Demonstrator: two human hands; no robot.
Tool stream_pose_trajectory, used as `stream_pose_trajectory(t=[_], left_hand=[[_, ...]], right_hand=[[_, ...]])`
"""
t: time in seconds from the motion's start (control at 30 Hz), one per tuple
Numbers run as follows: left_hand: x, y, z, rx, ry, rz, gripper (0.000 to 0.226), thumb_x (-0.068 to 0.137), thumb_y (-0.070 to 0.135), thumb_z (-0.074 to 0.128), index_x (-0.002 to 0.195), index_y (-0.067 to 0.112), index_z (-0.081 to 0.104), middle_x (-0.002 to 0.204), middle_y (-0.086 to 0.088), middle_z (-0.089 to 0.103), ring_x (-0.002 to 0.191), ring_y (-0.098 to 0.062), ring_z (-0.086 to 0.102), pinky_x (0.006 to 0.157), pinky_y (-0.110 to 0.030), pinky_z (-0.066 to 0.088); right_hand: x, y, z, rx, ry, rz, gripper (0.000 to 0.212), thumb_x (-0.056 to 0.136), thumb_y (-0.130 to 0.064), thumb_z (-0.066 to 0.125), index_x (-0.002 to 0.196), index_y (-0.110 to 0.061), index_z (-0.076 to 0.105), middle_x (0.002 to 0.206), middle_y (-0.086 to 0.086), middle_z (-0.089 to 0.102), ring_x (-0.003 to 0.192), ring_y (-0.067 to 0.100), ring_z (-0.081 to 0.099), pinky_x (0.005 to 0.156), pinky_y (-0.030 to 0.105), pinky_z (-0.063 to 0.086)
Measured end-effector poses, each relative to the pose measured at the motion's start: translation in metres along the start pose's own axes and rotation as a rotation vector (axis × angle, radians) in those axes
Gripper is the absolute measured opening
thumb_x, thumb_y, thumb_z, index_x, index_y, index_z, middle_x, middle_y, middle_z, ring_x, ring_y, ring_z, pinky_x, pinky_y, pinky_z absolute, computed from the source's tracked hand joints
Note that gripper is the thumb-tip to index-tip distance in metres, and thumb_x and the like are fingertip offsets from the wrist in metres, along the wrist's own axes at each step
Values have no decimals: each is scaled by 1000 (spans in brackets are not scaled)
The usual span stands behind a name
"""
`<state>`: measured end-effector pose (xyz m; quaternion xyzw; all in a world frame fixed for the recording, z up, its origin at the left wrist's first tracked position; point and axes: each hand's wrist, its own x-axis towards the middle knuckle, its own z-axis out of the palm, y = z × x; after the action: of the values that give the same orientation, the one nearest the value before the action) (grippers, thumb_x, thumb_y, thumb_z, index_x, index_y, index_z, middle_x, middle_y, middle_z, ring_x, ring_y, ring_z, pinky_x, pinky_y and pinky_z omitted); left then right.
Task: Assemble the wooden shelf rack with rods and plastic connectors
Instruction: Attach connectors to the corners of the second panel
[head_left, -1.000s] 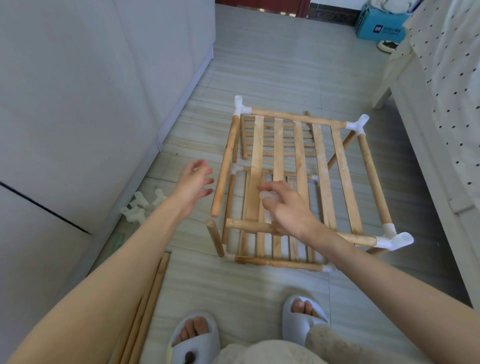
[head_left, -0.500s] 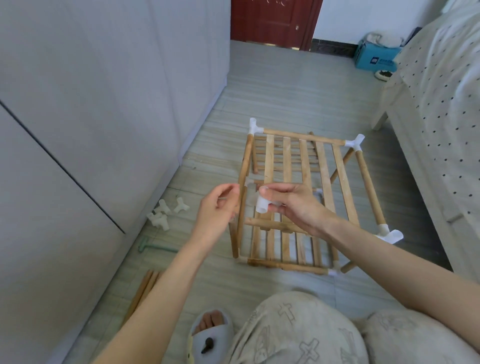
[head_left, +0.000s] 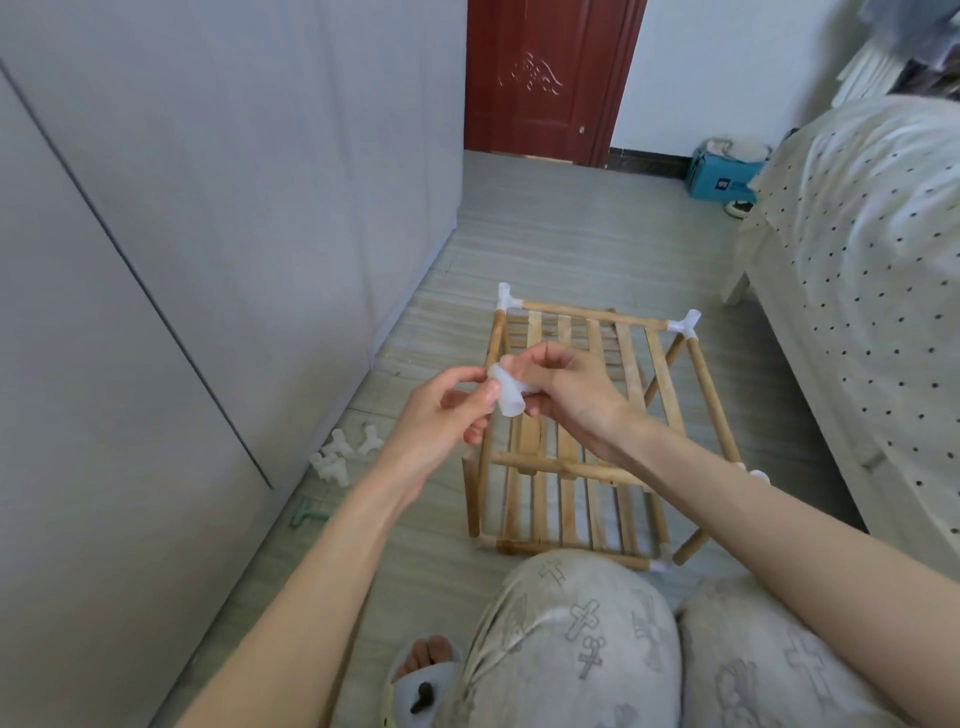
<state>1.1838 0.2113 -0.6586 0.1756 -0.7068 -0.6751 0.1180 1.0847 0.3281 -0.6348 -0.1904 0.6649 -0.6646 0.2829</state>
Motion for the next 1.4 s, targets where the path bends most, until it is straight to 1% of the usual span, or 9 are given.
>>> stream_pose_trajectory(t=[0.13, 0.27, 0.4, 0.63, 0.8, 0.93, 1.07, 1.23, 1.4], left_hand=[[-7, 1, -3, 63, 30, 39, 8, 88, 34, 60, 96, 36, 61, 102, 9, 66, 91, -6, 63, 65, -15, 44], [-7, 1, -9, -38, 90, 30, 13, 89, 18, 62, 101, 18, 67, 95, 2, 70, 84, -10, 63, 64, -18, 46], [-5, -1, -13, -403, 68, -119, 20, 89, 3, 58, 107, -1, 63, 97, -11, 69, 82, -14, 66, 70, -21, 55], [0, -11, -8, -903, 168, -195, 29, 93, 3, 49, 121, 2, 55, 109, -10, 67, 88, -11, 69, 72, -20, 57], [-2, -22, -3, -710, 180, -93, 34, 93, 1, 50, 127, 3, 54, 119, -11, 64, 102, -16, 66, 82, -24, 55], [-4, -32, -2, 60, 218, 118, 37, 90, 9, 59, 125, 18, 56, 109, -7, 63, 95, -14, 63, 79, -24, 53], [2, -40, -8, 382, 248, 125, 35, 86, 21, 66, 120, 23, 58, 113, -4, 49, 101, -16, 52, 80, -17, 41], [13, -56, -6, 434, 259, 133, 35, 82, 16, 70, 116, 14, 62, 110, -2, 44, 96, -14, 51, 70, -4, 36], [16, -94, -1, 215, 314, -44, 33, 81, 2, 68, 114, 7, 64, 96, -3, 62, 94, -21, 61, 74, -15, 47]], right_hand=[[-2, -1, 7, -80, 73, 64, 29, 77, -20, 76, 92, -7, 54, 61, 6, 62, 46, 14, 47, 42, 21, 40], [-3, 0, 17, -39, 20, 139, 26, 84, -18, 69, 99, -4, 52, 70, 8, 64, 51, 12, 52, 45, 18, 45], [-1, -4, 16, 85, -11, 161, 16, 94, -6, 52, 107, 2, 57, 80, 10, 62, 63, 13, 58, 54, 16, 49], [-4, 0, 9, -234, -146, 137, 29, 91, -23, 60, 116, -10, 62, 102, -1, 63, 81, 10, 58, 67, 23, 48], [0, 6, 10, -460, -104, -30, 22, 88, -14, 64, 110, -9, 64, 78, -1, 64, 60, 5, 61, 58, 13, 47], [6, 16, 7, -670, -95, -91, 22, 90, -16, 61, 112, -12, 66, 94, -5, 62, 92, 7, 56, 85, 20, 45], [13, 25, 5, -776, -163, -90, 24, 91, -14, 59, 114, -13, 65, 111, 0, 64, 99, 5, 52, 88, 19, 41], [23, 38, -2, -855, -180, -119, 24, 91, -16, 59, 114, -10, 65, 104, 2, 66, 82, 4, 57, 77, 17, 43], [31, 60, -27, -1155, -255, 12, 36, 94, -21, 53, 129, -13, 53, 122, 6, 61, 111, 18, 56, 90, 23, 41]])
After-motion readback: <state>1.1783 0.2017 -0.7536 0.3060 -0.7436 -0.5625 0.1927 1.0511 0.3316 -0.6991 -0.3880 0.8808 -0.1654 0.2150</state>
